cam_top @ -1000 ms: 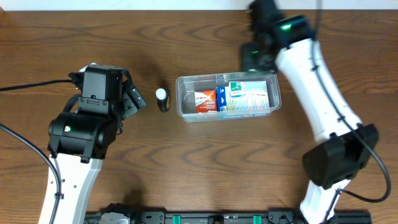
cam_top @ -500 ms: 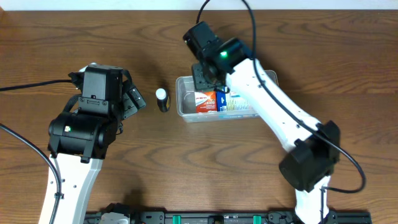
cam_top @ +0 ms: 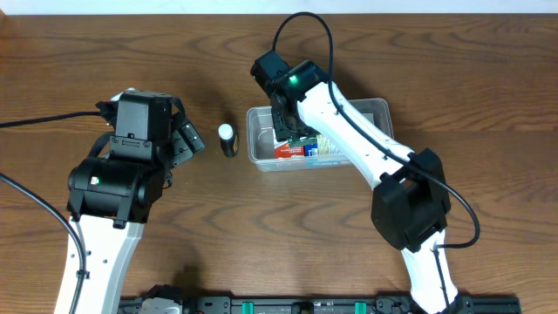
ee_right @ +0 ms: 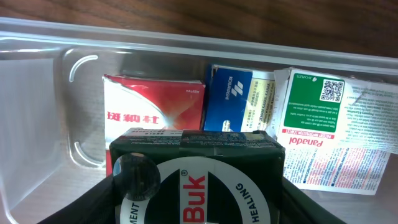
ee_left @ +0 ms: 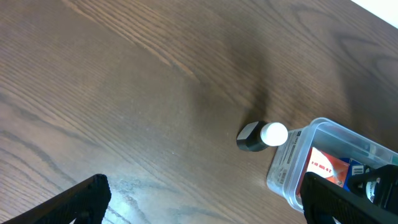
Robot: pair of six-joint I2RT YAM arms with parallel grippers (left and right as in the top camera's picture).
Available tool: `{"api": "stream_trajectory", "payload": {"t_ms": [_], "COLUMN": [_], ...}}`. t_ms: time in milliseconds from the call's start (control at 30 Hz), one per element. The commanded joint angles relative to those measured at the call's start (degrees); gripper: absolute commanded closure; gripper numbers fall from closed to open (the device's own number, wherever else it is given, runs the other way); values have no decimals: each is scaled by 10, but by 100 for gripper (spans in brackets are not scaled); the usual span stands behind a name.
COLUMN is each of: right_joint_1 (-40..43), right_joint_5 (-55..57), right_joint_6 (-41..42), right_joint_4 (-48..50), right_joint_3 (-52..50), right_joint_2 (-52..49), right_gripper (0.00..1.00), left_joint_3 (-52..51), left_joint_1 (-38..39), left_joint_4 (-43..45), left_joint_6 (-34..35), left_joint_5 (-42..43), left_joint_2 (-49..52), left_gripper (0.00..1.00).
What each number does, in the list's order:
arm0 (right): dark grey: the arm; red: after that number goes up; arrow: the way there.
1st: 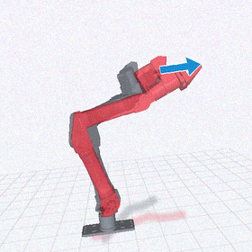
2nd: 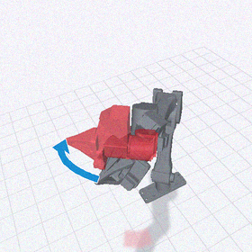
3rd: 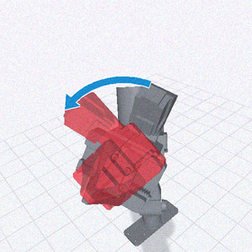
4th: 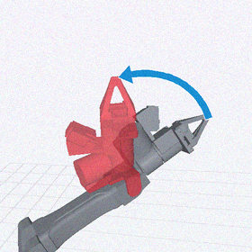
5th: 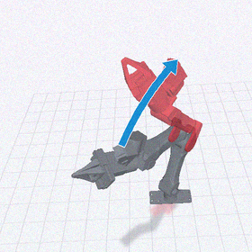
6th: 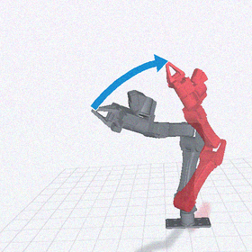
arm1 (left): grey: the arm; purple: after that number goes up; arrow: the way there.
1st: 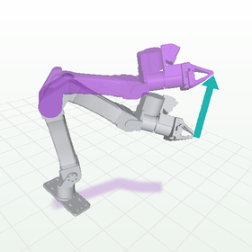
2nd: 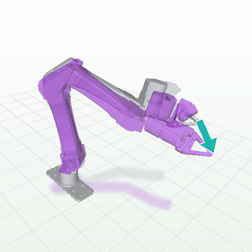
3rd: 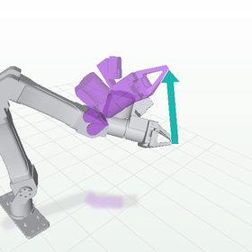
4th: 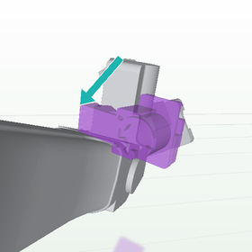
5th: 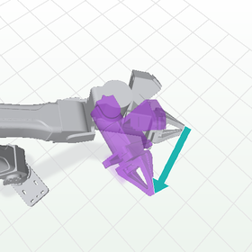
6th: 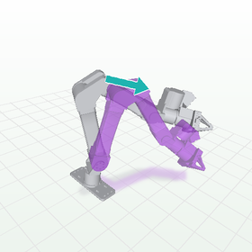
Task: Pack container
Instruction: 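Lower the Zam-Buk tin into the container and release it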
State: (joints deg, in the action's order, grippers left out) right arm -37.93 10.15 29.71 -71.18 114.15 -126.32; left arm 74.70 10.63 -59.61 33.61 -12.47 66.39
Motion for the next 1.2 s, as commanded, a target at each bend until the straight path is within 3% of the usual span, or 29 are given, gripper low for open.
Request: {"api": "stream_trajectory", "payload": {"t_ms": [0, 1167], "right_joint_1": [-1, 34], "right_joint_5": [16, 42], "right_joint_6": [16, 41], "right_joint_4": [-2, 13], "right_joint_3": [4, 4], "right_joint_2": [-7, -51], "right_gripper": [41, 41], "left_joint_3": [2, 2], "left_joint_1": [-2, -2], "left_joint_4": [-1, -1], "left_joint_6": [-2, -2], "left_joint_5": [-11, -11], "left_joint_2": [2, 2], "left_gripper": [2, 2]}}
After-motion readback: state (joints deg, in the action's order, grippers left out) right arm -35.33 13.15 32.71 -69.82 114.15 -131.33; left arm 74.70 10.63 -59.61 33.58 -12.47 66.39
